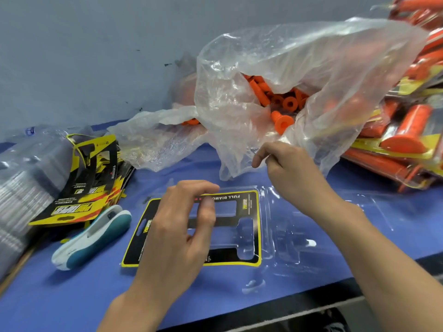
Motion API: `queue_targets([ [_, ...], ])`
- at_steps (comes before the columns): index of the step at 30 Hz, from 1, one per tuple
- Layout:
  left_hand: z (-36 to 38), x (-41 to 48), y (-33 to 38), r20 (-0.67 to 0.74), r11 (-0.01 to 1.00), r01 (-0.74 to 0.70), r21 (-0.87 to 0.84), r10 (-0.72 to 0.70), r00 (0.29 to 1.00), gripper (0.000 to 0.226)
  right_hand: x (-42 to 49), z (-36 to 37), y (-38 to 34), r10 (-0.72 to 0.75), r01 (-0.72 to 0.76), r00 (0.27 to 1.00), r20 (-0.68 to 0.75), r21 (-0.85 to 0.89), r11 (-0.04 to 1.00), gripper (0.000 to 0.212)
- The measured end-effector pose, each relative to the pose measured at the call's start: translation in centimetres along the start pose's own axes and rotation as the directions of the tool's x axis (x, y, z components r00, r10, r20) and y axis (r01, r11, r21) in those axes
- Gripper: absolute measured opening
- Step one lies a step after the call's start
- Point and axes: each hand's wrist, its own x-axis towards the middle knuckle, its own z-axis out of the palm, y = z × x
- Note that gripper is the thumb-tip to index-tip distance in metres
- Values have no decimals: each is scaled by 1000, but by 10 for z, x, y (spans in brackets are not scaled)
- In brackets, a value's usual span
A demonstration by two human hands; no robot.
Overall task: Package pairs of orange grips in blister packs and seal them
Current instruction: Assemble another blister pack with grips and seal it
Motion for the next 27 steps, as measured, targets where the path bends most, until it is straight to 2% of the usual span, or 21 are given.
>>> queue_targets([
  [4, 2, -4, 2, 150, 986, -148, 74, 136, 979, 16, 0, 4, 1, -24, 23, 1000, -11, -9, 1000, 37],
  [7, 4, -11, 4, 327, 960, -259, 106, 212, 921, 20, -2, 4, 2, -39, 39, 999, -13, -36, 999, 37],
  [11, 13, -18, 3, 430, 927, -335, 170, 236, 871, 30, -3, 4, 3, -56, 56, 998, -1, -51, 997, 37],
  [17, 15, -17, 2, 413, 938, -317, 138, 237, 879, 18, -11, 8, 1, -113, 117, 991, 75, -57, 992, 32],
  [20, 13, -16, 3, 385, 954, -278, 107, 218, 897, 23, -11, 9, 0, -129, 137, 988, 84, -89, 987, 31],
  [23, 9, -12, 5, 341, 977, -210, 29, 188, 921, 28, -4, 6, 0, -100, 106, 992, 74, -82, 991, 31],
  [27, 14, 19, 14, 262, 992, -88, -87, 108, 959, 27, 15, -2, -5, -35, 34, 999, 35, 28, 999, 32],
])
